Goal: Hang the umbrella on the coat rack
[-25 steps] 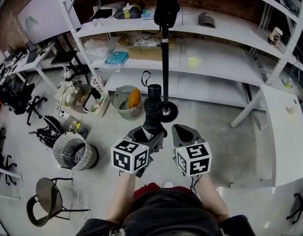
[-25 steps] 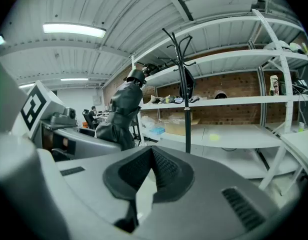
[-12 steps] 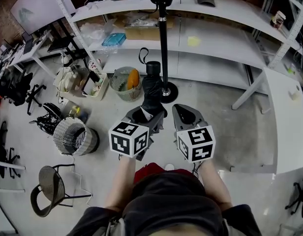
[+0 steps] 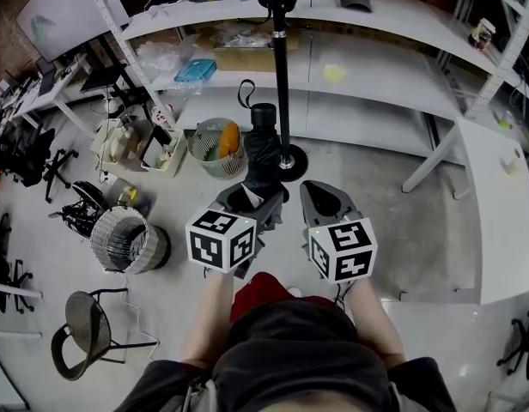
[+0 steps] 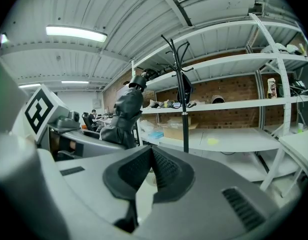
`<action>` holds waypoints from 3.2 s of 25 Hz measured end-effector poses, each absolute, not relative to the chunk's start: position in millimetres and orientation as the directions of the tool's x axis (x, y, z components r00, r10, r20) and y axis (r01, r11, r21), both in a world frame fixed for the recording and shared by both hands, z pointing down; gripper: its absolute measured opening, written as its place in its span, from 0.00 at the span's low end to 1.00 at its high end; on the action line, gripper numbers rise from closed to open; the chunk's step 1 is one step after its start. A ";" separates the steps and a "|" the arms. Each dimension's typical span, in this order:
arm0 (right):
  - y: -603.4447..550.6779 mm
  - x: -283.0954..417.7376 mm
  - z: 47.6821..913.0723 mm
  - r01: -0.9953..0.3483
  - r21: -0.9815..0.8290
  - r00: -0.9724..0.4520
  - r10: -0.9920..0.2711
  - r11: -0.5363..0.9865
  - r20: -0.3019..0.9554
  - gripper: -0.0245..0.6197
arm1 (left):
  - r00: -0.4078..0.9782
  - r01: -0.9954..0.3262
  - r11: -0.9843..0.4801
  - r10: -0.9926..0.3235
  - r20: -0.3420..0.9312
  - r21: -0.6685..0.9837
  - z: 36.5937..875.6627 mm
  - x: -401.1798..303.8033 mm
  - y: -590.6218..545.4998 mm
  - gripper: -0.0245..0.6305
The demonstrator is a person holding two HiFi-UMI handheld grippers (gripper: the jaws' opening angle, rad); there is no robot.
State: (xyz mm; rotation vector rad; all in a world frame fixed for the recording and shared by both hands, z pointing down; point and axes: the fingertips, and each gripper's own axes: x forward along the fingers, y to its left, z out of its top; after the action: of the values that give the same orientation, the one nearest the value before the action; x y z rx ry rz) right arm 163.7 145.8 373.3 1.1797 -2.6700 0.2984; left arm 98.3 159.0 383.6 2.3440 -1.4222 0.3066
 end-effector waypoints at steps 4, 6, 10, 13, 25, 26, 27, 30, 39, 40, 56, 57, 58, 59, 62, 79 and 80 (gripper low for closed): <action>143.9 171.9 377.5 -0.756 -0.111 -0.647 -0.710 0.645 0.278 0.07 | 0.459 -0.888 -0.408 -0.806 0.373 0.211 384.1 99.3 157.9 0.37; 140.3 175.2 376.8 -0.760 -0.117 -0.643 -0.714 0.639 0.277 0.07 | 0.454 -0.891 -0.404 -0.810 0.370 0.208 381.5 98.8 154.8 0.37; 134.6 180.6 376.1 -0.763 -0.127 -0.641 -0.717 0.634 0.275 0.07 | 0.444 -0.896 -0.396 -0.813 0.377 0.201 379.5 98.4 149.5 0.37; 129.6 182.3 376.3 -0.763 -0.138 -0.642 -0.715 0.631 0.277 0.07 | 0.437 -0.900 -0.393 -0.812 0.387 0.190 378.6 97.3 144.0 0.37; 98.7 164.5 372.4 -0.763 -0.122 -0.641 -0.720 0.635 0.266 0.07 | 0.437 -0.899 -0.396 -0.824 0.360 0.186 373.8 77.3 115.7 0.37; 93.8 161.9 372.3 -0.765 -0.123 -0.639 -0.721 0.633 0.266 0.07 | 0.437 -0.899 -0.395 -0.825 0.359 0.187 374.0 73.7 111.1 0.37; 88.6 159.2 372.0 -0.767 -0.123 -0.637 -0.723 0.630 0.266 0.07 | 0.437 -0.899 -0.395 -0.825 0.359 0.188 374.1 70.1 105.6 0.37; 72.0 149.8 372.3 -0.773 -0.122 -0.630 -0.729 0.623 0.267 0.07 | 0.440 -0.898 -0.397 -0.823 0.359 0.190 374.8 58.3 87.0 0.37; 4.4 103.1 376.9 -0.790 -0.130 -0.608 -0.741 0.599 0.284 0.07 | 0.457 -0.890 -0.418 -0.809 0.370 0.185 378.3 7.3 17.3 0.37; -3.4 96.4 377.3 -0.792 -0.131 -0.606 -0.742 0.596 0.287 0.07 | 0.459 -0.889 -0.420 -0.807 0.372 0.184 378.4 0.5 9.4 0.37; -109.1 -6.3 371.7 -0.844 -0.117 -0.533 -0.792 0.523 0.299 0.07 | 0.540 -0.839 -0.515 -0.755 0.371 0.175 375.0 -96.7 -96.7 0.37; -113.5 -9.9 371.6 -0.849 -0.115 -0.525 -0.797 0.516 0.300 0.07 | 0.546 -0.836 -0.520 -0.750 0.374 0.177 376.3 -100.8 -101.0 0.37; -117.5 -12.8 371.3 -0.853 -0.113 -0.517 -0.801 0.509 0.301 0.07 | 0.552 -0.831 -0.527 -0.744 0.376 0.178 377.4 -104.1 -104.8 0.37; -121.0 -14.9 370.9 -0.858 -0.111 -0.509 -0.806 0.501 0.301 0.07 | 0.560 -0.825 -0.535 -0.738 0.377 0.180 378.2 -106.6 -108.2 0.37; -130.3 -18.5 369.3 -0.874 -0.106 -0.482 -0.823 0.474 0.301 0.07 | 0.588 -0.805 -0.567 -0.716 0.376 0.177 378.5 -110.7 -118.3 0.37; -196.2 -21.5 352.4 -0.882 -0.017 -0.454 -0.842 0.470 0.290 0.07 | 0.633 -0.765 -0.618 -0.671 0.387 0.181 384.4 -104.6 -185.7 0.37; -202.0 -22.8 349.8 -0.880 -0.013 -0.458 -0.842 0.474 0.285 0.07 | 0.635 -0.764 -0.619 -0.670 0.385 0.183 383.6 -104.9 -191.6 0.37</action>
State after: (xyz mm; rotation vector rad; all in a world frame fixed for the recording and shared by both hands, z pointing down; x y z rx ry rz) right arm -22.8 -202.0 349.8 1.4802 -2.4831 0.2319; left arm -104.9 -191.6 383.6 2.5286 -1.1480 0.4012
